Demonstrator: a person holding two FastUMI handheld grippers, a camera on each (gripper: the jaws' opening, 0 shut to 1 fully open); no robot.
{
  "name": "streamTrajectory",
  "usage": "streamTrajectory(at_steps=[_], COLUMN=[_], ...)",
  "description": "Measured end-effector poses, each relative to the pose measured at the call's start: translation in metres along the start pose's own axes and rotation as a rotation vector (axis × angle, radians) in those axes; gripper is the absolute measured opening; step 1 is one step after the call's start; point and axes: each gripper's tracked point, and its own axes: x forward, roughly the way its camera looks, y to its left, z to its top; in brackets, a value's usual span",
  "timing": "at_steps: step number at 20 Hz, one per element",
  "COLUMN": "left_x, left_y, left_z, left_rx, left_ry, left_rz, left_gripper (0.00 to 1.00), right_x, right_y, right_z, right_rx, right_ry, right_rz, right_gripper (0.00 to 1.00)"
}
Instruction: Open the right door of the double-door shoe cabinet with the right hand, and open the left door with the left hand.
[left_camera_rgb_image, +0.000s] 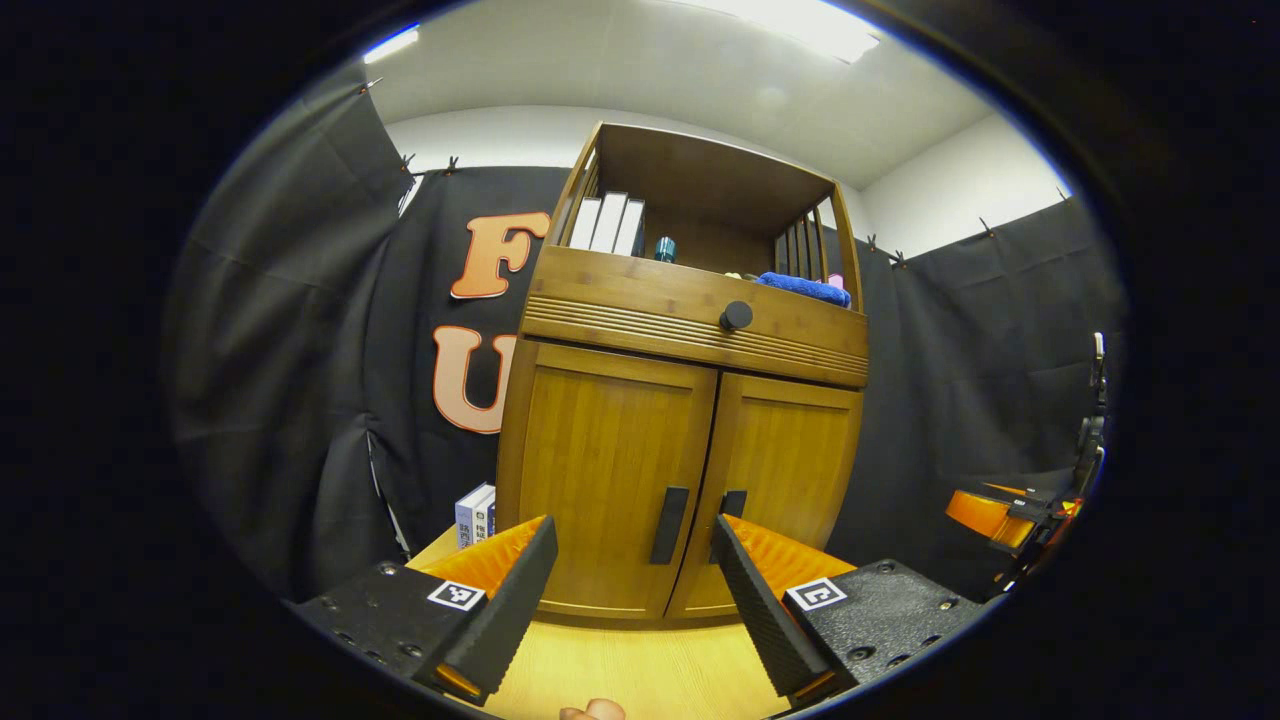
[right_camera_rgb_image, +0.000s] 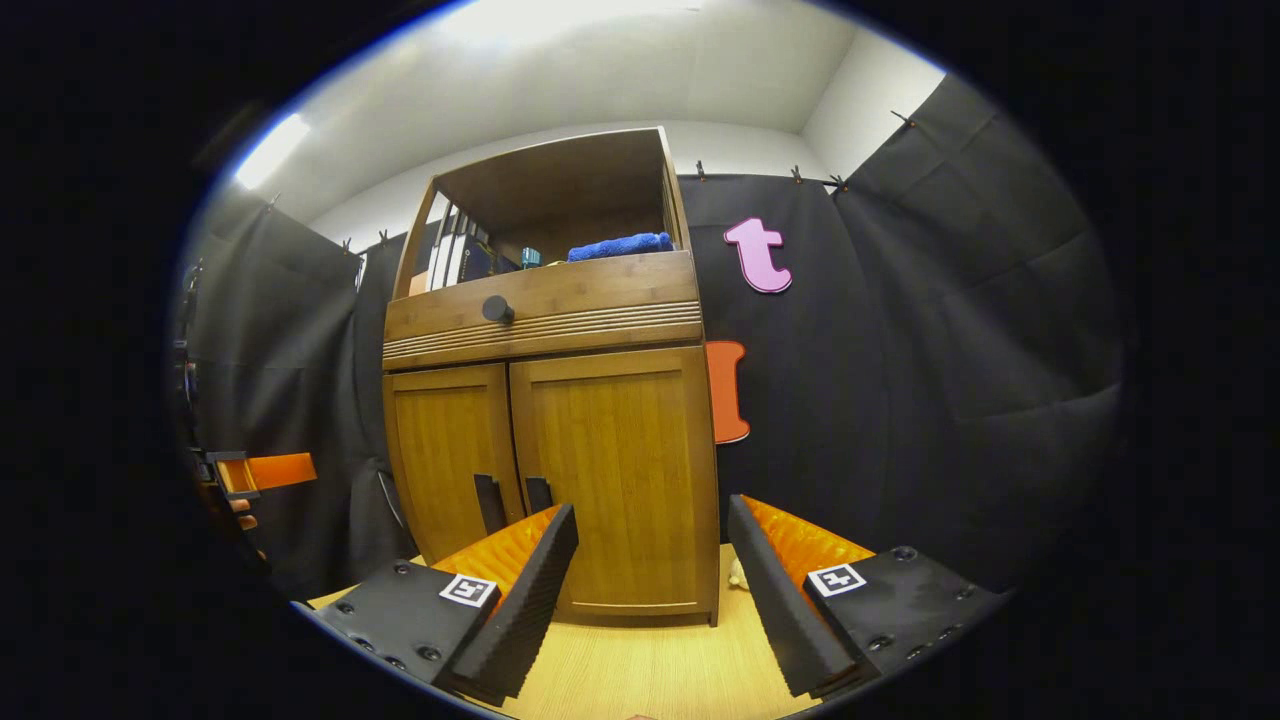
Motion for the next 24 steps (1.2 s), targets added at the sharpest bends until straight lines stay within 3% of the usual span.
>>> streamTrajectory(at_steps=[3,5,6,7,10,11,12,13,14,15,16,23,24], left_x=[0.001,0.001,0.001,0.002,0.004,0.005,0.005,0.006,0.007,0.008,0.009,0.021,0.022], left_y=[0.002,0.005,0.006,0.006,0.009,0.011,0.013,0.015,0.017,0.019,0.022,0.047,0.052], left_z=[-0.001,-0.003,-0.003,-0.003,-0.005,-0.006,-0.007,-0.009,-0.010,-0.013,-0.016,-0.027,-0.026], left_rx=[-0.001,-0.001,0.001,0.004,0.020,0.026,0.032,0.036,0.039,0.041,0.041,0.055,0.059], left_ry=[0.003,0.004,0.004,0.002,0.000,0.000,0.000,0.001,0.003,0.009,0.015,0.019,0.015], left_rz=[0.001,0.007,0.008,0.007,0.012,0.014,0.018,0.023,0.025,0.027,0.030,0.066,0.073], left_gripper=[0.92,0.92,0.97,0.94,0.96,0.97,0.97,0.96,0.96,0.95,0.95,0.92,0.92], right_x=[0.003,0.007,0.010,0.013,0.021,0.025,0.028,0.031,0.034,0.038,0.043,0.086,0.070], right_y=[-0.003,-0.001,0.001,0.002,0.006,0.009,0.012,0.016,0.020,0.023,0.026,0.045,0.055], right_z=[-0.001,-0.004,-0.005,-0.006,-0.011,-0.013,-0.016,-0.017,-0.021,-0.023,-0.027,-0.066,-0.071], right_rx=[0.006,0.019,0.027,0.032,0.031,0.027,0.025,0.024,0.024,0.025,0.025,0.013,0.009], right_ry=[-0.002,0.001,0.000,0.000,0.001,0.002,0.003,0.002,0.001,0.002,0.004,0.057,0.064], right_rz=[-0.013,-0.007,0.001,0.005,0.011,0.013,0.020,0.029,0.036,0.042,0.048,0.058,0.059], right_gripper=[0.93,0.98,0.98,0.98,0.91,0.98,0.98,0.89,0.89,0.98,1.00,0.98,0.98])
